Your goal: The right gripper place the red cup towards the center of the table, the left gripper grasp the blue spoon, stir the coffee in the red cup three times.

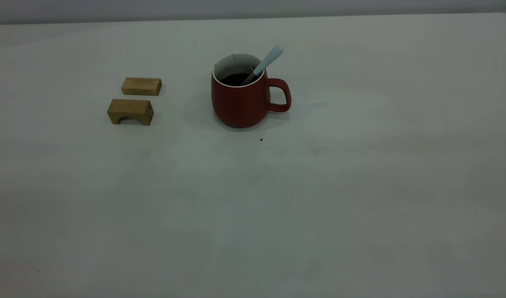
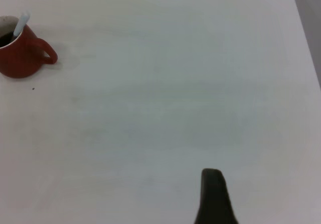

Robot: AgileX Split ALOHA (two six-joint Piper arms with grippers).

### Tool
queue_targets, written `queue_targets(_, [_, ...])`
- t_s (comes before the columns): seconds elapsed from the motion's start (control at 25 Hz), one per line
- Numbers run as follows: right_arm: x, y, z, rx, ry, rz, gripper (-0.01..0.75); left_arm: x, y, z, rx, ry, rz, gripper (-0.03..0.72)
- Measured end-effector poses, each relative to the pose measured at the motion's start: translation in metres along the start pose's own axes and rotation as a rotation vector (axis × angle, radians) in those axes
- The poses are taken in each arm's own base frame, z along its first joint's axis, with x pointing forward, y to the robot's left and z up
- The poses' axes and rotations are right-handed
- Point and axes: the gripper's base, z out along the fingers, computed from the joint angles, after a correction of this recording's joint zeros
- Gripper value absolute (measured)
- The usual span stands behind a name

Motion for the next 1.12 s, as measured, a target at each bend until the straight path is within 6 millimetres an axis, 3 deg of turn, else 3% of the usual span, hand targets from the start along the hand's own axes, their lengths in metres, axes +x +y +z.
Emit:
queue_targets(0.32, [0.0, 0.0, 0.0, 0.0, 0.0, 0.0, 0.572, 0.013, -0.001, -0.007, 0.011, -0.109, -0.019, 0.32])
queue_targets(1.12, [0.0, 0.0, 0.0, 0.0, 0.0, 0.0, 0.572, 0.014, -0.006, -0.004, 0.063, -0.102, -0.032, 0.32])
